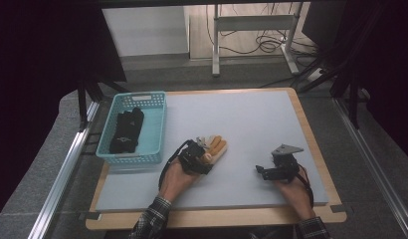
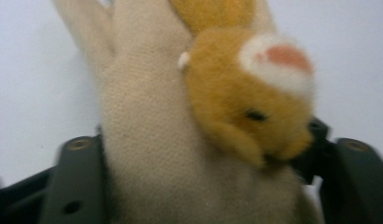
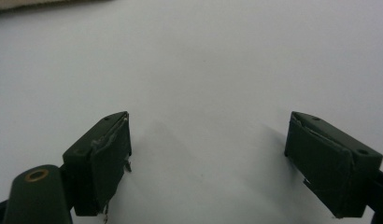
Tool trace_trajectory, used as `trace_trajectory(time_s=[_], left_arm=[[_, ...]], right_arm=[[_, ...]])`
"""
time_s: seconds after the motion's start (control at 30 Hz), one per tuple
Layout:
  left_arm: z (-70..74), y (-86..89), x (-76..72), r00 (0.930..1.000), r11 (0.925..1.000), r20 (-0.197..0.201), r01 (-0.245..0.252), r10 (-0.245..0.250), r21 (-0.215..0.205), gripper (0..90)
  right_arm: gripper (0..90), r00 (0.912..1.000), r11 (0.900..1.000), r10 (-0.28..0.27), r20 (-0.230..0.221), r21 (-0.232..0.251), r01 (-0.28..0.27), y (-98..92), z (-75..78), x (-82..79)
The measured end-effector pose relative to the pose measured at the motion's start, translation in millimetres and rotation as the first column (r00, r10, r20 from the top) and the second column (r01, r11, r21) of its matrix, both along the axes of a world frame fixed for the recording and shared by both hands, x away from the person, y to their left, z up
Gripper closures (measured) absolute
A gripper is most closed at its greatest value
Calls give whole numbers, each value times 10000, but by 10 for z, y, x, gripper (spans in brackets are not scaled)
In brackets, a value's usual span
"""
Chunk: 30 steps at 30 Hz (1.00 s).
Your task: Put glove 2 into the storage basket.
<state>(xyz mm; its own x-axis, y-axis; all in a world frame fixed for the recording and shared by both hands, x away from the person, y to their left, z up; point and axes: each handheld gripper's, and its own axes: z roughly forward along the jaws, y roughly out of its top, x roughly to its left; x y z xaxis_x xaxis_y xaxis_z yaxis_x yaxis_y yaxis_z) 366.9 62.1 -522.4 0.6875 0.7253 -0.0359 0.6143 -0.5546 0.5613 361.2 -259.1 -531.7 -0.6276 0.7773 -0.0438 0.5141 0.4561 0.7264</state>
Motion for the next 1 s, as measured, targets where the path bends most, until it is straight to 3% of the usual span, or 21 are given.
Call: trace_trajectory(time_s=[0.13,0.33,0.43,0.6,1.0], left_arm=[[28,-21,-26,10000,9999,-39,15,-15,100,502],[54,3,-15,9997,10000,-241,32,-34,-75,585],[69,36,-1,9995,9994,-331,-16,4,-343,603],[134,95,34,9995,9988,-267,-184,172,-446,608],[562,338,177,9940,9927,304,-1030,1050,-621,604]], right_arm=[[143,10000,10000,4,12,-9,-4,0,0,0],[143,10000,10000,-2,-1,-4,2,0,0,0],[143,10000,10000,2,4,-6,-2,0,0,0],[143,10000,10000,6,7,-2,-6,-1,0,0],[143,10000,10000,5,0,-2,-5,-1,0,0]])
